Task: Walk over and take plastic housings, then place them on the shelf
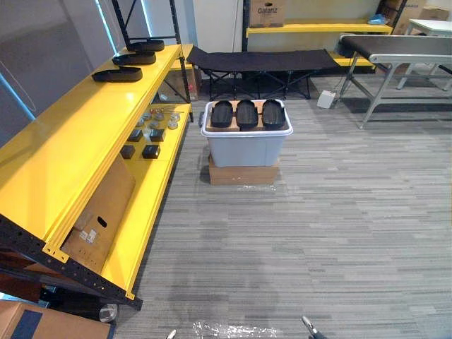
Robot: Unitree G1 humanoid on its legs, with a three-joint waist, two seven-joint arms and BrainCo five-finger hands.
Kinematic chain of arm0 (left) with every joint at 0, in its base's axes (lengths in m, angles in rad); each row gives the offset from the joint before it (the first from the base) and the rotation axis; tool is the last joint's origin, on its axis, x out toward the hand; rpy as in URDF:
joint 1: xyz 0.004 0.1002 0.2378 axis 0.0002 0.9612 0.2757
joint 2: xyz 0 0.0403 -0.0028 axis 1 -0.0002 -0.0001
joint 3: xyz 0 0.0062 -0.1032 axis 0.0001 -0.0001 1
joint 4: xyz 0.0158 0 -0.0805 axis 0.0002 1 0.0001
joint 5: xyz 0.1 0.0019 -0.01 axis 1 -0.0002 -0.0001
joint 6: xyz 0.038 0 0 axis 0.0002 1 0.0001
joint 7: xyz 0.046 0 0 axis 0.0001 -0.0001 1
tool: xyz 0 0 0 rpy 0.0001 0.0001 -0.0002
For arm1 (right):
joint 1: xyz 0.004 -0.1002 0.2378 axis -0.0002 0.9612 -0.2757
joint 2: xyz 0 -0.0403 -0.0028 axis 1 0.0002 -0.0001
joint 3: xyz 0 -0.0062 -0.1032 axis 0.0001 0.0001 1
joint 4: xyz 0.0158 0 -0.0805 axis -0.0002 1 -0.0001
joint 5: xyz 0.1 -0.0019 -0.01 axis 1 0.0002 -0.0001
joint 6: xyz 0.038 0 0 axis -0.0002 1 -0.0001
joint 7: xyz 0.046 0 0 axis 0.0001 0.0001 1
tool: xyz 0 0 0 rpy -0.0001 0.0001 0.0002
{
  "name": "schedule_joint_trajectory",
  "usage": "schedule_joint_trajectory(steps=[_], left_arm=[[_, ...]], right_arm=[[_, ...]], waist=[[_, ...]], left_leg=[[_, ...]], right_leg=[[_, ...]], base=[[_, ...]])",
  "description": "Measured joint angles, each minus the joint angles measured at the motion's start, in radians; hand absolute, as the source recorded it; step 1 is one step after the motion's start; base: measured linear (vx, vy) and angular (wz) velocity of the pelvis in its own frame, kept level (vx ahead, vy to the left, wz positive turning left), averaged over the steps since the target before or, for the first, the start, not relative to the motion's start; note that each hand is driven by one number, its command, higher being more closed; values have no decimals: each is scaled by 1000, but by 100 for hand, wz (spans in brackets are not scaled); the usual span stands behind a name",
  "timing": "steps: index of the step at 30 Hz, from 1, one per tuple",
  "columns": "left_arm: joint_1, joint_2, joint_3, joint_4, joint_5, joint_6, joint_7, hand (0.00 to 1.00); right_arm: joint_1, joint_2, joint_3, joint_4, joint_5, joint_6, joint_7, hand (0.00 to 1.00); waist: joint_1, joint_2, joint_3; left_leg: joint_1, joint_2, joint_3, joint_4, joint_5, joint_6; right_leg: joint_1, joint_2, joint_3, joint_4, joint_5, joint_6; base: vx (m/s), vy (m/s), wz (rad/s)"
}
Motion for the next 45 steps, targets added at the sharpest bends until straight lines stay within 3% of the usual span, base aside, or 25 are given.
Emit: schedule_joint_trajectory(steps=[11,15,19,36,39,40,42,44,45], left_arm=[[-13,16,-5,0,-68,-1,-23,0],[-22,16,-26,-2,-89,-10,-22,0],[-40,10,-35,-2,-110,-30,-23,0],[-51,13,-42,0,-100,-29,-21,0],[-65,10,-43,0,-38,-28,-18,0],[-73,4,-47,0,-14,-27,-16,0],[-75,9,-50,-3,19,-30,-10,0],[-76,31,-52,-3,23,-29,3,0],[-77,47,-50,-2,23,-29,11,0]], right_arm=[[-86,18,-20,18,-39,17,-23,0],[-90,18,-21,18,-38,19,-23,0],[-87,19,-29,18,-18,57,-31,0],[-72,12,-29,31,1,55,-37,0],[-72,2,-29,30,1,52,-38,0],[-85,-9,-29,24,1,52,-37,0],[-97,-8,-30,16,0,48,-20,0],[-93,6,-30,17,-2,46,-4,0],[-87,21,-30,17,-5,45,3,0]], waist=[[0,-16,40],[-1,-14,40],[-5,-14,40],[-8,-23,58],[-11,-13,72],[-11,2,87],[-15,8,106],[-25,-11,122],[-25,-34,132]], left_leg=[[32,-2,-1,-10,-1,-5],[32,-2,-2,-10,-1,-5],[33,-2,-1,-11,1,-6],[49,-11,25,-19,3,-3],[51,-6,36,-18,1,-4],[51,9,56,-17,1,-4],[61,23,76,-13,1,-4],[66,30,78,-14,-5,2],[69,32,79,-14,-17,5]], right_leg=[[33,-2,-26,-10,1,40],[33,-2,-27,-9,0,42],[33,-4,-27,-1,-1,42],[37,-11,-21,-14,0,34],[3,-18,-17,51,-8,34],[-43,-18,-16,135,-11,31],[-96,-19,-10,231,-11,30],[-123,-21,-2,265,-47,12],[-132,-24,-1,249,-57,-2]], base=[[11,-2,3],[-53,-16,1],[-77,-5,-1],[-46,0,-3],[-15,21,-12],[-27,80,-43],[-21,84,-44],[-32,32,-23],[-50,3,-19]])
